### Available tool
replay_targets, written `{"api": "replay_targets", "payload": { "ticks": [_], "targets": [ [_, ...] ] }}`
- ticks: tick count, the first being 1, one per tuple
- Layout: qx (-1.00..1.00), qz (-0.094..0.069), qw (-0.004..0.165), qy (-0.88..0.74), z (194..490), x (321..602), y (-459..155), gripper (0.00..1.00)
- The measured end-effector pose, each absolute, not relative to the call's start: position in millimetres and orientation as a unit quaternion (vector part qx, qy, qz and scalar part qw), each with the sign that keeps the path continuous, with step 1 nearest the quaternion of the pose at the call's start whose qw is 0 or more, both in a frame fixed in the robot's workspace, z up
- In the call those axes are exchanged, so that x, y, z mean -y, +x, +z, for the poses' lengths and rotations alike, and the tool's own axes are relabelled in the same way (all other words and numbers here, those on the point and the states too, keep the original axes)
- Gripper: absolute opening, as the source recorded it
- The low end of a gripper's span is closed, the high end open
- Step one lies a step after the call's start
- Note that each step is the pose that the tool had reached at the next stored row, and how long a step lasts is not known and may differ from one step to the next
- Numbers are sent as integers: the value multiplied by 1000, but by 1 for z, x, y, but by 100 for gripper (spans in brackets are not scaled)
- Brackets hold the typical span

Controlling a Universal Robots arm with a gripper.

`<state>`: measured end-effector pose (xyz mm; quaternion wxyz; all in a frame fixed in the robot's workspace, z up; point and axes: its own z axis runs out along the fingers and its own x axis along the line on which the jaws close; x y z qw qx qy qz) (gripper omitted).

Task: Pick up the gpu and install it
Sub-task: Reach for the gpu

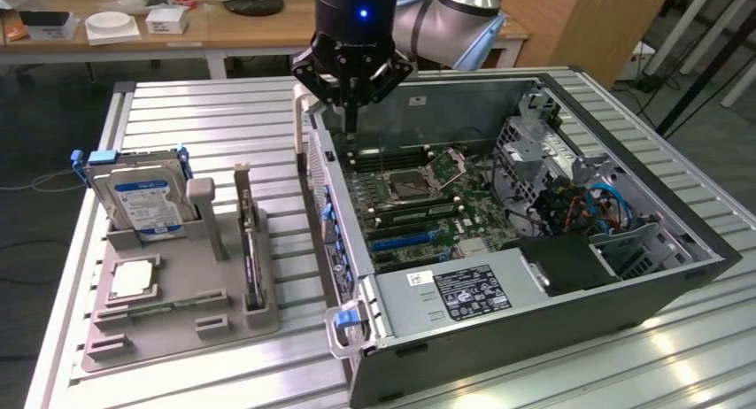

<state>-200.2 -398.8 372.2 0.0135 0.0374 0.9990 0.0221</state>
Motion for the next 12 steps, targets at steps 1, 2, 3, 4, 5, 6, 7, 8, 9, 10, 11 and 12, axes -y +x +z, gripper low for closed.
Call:
{"api": "replay_targets", "payload": {
  "ticks": [1, 2, 3, 4, 5, 6, 7, 8, 9, 10, 11, 12],
  "targets": [
    [-999, 22, 14, 37, 372, 399, -201, 11],
    [-999, 22, 14, 37, 372, 399, -202, 11],
    [-999, 22, 14, 37, 371, 399, -203, 11],
    [-999, 22, 14, 37, 371, 399, -204, 11],
    [-999, 22, 14, 37, 371, 399, -205, 11],
    [-999, 22, 14, 37, 371, 399, -205, 11],
    [-999, 22, 14, 37, 370, 399, -206, 11],
    [-999, 22, 14, 37, 370, 399, -207, 11],
    [-999, 22, 14, 37, 370, 399, -208, 11],
    [-999, 22, 14, 37, 370, 399, -209, 11],
    [-999, 22, 14, 37, 369, 399, -210, 11],
    [-999, 22, 14, 37, 369, 399, -210, 11]
  ]
}}
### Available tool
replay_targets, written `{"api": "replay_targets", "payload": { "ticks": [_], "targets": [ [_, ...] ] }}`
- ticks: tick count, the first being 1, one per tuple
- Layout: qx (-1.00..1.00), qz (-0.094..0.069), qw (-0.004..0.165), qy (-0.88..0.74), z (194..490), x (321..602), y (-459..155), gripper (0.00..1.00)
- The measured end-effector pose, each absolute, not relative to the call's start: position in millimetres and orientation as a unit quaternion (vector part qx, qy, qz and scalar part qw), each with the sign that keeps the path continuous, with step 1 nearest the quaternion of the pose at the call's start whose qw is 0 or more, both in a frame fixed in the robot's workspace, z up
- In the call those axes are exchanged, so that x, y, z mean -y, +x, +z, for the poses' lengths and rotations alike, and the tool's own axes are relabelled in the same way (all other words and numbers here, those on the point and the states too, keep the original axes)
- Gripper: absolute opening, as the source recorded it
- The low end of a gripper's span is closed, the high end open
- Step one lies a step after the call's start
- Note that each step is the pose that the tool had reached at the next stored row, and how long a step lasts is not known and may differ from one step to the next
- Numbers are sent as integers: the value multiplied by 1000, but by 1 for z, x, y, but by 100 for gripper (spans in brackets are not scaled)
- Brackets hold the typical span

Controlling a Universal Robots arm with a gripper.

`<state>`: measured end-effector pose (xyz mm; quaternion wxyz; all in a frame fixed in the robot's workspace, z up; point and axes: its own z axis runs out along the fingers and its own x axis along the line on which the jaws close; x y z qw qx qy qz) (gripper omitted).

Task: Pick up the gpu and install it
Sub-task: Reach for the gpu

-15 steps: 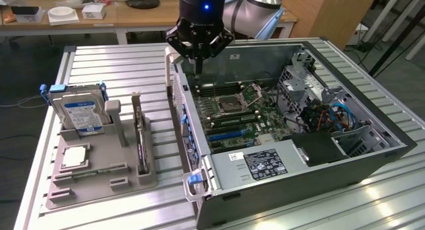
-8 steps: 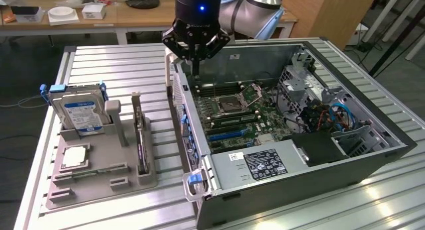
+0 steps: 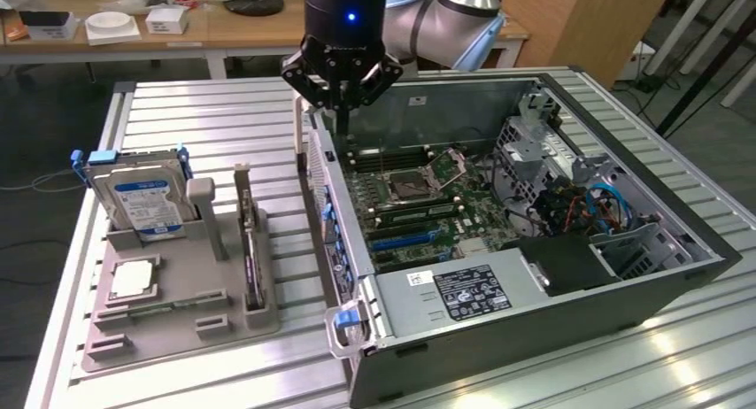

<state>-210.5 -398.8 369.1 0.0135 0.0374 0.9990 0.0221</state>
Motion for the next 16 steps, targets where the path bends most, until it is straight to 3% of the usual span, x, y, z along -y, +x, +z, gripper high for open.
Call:
{"api": "replay_targets", "payload": {
  "ticks": [16],
  "targets": [
    [-999, 22, 14, 37, 365, 399, -225, 11]
  ]
}}
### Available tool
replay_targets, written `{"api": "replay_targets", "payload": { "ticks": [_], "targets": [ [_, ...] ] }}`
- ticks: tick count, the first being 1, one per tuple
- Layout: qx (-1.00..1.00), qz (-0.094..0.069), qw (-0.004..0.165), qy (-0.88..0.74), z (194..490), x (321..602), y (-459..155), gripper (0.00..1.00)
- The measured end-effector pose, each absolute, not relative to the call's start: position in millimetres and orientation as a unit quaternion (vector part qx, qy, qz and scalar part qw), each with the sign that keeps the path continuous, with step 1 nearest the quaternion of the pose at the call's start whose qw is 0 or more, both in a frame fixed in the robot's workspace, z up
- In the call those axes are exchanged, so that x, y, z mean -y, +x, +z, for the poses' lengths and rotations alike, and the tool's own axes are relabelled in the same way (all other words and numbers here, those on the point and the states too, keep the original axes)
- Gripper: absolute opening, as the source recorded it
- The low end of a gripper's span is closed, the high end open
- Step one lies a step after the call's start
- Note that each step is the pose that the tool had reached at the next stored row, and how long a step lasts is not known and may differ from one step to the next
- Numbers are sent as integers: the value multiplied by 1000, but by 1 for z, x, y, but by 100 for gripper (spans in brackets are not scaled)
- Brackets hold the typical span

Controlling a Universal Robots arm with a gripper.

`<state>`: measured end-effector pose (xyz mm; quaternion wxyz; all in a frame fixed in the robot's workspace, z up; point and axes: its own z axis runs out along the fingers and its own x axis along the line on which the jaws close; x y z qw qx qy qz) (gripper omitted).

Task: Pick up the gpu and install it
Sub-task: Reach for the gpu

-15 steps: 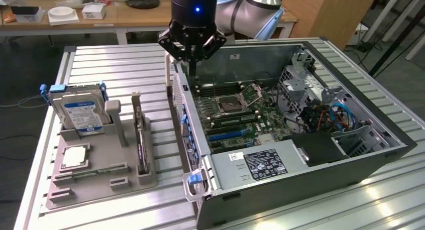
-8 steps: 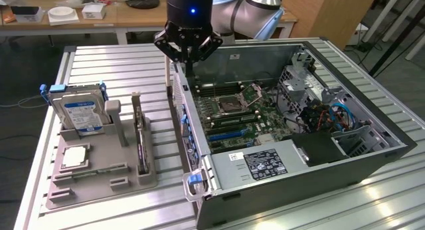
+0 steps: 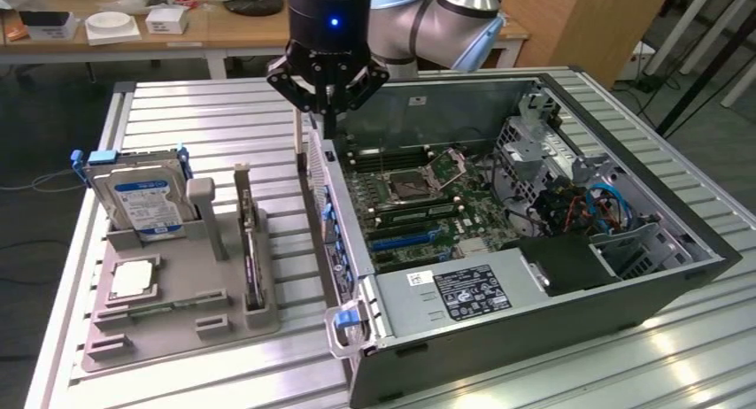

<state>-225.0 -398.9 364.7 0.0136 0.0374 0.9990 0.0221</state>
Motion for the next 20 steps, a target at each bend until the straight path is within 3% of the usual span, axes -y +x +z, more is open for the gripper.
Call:
{"api": "replay_targets", "payload": {
  "ticks": [20],
  "targets": [
    [-999, 22, 14, 37, 359, 399, -246, 11]
  ]
}}
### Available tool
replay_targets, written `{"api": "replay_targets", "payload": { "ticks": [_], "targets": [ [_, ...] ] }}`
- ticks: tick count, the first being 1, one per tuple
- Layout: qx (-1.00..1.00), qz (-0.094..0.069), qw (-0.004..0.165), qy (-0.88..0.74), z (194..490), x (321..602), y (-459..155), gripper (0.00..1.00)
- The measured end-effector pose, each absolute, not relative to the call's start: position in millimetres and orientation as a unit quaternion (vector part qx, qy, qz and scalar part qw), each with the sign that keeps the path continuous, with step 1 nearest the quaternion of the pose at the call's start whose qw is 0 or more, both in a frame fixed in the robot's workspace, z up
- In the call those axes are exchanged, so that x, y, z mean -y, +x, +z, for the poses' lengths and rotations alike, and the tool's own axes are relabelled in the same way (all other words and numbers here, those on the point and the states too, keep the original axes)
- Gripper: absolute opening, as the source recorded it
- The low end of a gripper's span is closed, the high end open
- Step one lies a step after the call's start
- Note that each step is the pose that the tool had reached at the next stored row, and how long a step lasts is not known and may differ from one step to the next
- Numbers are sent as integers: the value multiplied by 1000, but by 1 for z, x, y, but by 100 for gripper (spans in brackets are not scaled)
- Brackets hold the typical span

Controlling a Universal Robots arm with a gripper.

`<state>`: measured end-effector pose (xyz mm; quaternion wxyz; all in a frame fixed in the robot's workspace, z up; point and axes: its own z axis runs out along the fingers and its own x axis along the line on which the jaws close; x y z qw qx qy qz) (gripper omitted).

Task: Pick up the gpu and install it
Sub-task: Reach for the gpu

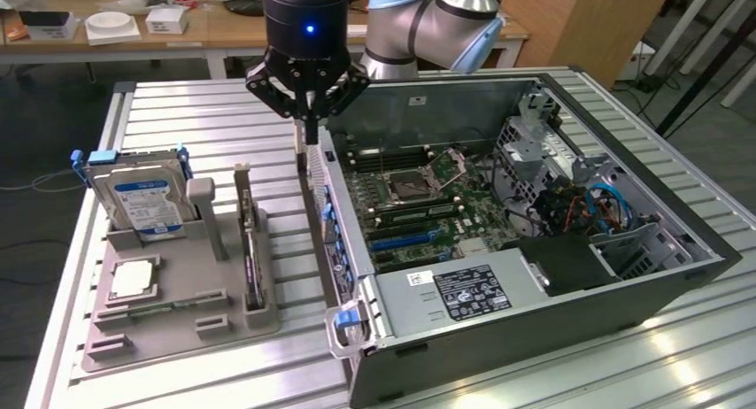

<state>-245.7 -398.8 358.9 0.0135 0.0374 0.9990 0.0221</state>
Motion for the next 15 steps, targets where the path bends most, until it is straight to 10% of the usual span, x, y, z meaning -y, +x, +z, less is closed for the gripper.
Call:
{"api": "replay_targets", "payload": {
  "ticks": [15],
  "targets": [
    [-999, 22, 14, 37, 355, 408, -255, 11]
  ]
}}
